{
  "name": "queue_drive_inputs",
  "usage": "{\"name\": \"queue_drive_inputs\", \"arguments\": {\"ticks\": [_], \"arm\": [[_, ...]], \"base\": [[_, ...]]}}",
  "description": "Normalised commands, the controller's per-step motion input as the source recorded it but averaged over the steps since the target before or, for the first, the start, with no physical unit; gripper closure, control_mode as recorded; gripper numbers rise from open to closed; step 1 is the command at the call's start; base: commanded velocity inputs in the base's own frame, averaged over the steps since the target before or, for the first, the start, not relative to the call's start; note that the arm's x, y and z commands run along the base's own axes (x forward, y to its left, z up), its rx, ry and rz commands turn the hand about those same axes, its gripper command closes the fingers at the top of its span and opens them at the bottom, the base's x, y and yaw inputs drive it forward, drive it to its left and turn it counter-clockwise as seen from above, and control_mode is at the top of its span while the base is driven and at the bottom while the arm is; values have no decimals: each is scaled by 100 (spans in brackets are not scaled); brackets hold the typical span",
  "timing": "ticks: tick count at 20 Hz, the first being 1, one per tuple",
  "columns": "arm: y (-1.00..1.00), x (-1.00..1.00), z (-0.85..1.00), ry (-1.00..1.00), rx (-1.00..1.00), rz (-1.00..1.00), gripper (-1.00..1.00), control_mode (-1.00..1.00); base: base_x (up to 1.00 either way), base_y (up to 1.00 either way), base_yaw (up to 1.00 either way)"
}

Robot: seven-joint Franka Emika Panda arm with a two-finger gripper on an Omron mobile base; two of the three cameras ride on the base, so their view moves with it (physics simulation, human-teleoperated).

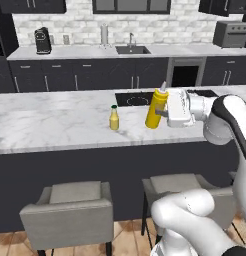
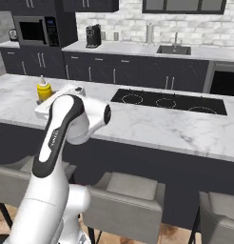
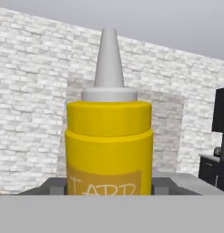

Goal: The dining table condiment station is running low on mustard. Refill the condiment station by opening the cabinet and taking the mustard from the cabinet and placing it on the dining table.

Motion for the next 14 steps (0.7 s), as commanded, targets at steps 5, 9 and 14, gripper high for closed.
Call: {"name": "queue_drive_inputs", "arguments": {"ticks": [5, 9, 14], "arm": [[-24, 20, -31, 0, -10, 14, 100, -100], [-47, 4, -1, 2, 0, 1, 100, -100], [-8, 53, -29, 13, 0, 0, 100, -100]], "base": [[0, 0, 0], [0, 0, 0], [0, 0, 0]]}}
